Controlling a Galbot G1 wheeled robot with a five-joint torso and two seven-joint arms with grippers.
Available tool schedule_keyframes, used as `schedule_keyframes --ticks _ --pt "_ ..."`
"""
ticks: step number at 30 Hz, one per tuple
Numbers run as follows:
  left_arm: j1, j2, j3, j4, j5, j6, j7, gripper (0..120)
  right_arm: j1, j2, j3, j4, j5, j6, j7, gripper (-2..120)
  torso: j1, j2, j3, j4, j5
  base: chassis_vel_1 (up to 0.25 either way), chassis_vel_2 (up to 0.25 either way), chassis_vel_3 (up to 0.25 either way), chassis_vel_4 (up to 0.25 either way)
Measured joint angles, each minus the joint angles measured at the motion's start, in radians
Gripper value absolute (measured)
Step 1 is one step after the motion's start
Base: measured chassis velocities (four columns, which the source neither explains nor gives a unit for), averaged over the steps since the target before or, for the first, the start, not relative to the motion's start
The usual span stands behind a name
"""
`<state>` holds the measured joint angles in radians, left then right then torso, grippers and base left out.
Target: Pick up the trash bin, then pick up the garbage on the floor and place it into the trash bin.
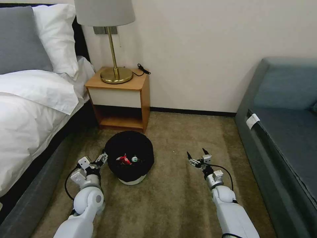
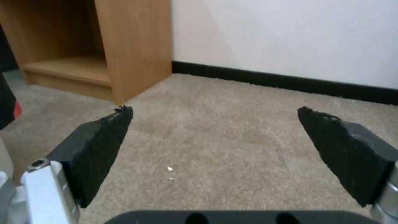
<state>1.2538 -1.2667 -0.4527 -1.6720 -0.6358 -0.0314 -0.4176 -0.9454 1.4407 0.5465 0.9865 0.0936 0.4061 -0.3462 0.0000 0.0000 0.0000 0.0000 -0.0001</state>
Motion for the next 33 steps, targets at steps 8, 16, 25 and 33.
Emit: schedule_keyframes --ticks 8,16,25,33 --pt "0.045 0.001 -0.003 -0.005 0.301 -0.136 0.134 100 -0.011 0.001 0.002 0.007 -0.015 -0.002 0.005 100 0.000 0.000 0.000 0.0000 0.0001 0.000 0.000 0.000 0.000" --pt "0.061 -0.008 0.004 0.007 0.442 -0.179 0.167 100 -0.013 0.020 0.014 0.005 -0.041 0.005 0.035 100 0.000 0.000 0.000 0.0000 0.0001 0.000 0.000 0.000 0.000" --pt "0.089 -0.026 0.011 0.027 0.565 -0.226 0.166 100 -0.022 0.030 0.022 0.009 -0.051 0.032 0.037 100 0.000 0.000 0.000 0.0000 0.0000 0.000 0.000 0.000 0.000" --pt "0.128 -0.044 0.027 -0.007 0.599 -0.237 0.161 100 -0.055 0.042 0.028 0.063 -0.051 0.047 0.048 100 0.000 0.000 0.000 0.0000 0.0001 0.000 0.000 0.000 0.000"
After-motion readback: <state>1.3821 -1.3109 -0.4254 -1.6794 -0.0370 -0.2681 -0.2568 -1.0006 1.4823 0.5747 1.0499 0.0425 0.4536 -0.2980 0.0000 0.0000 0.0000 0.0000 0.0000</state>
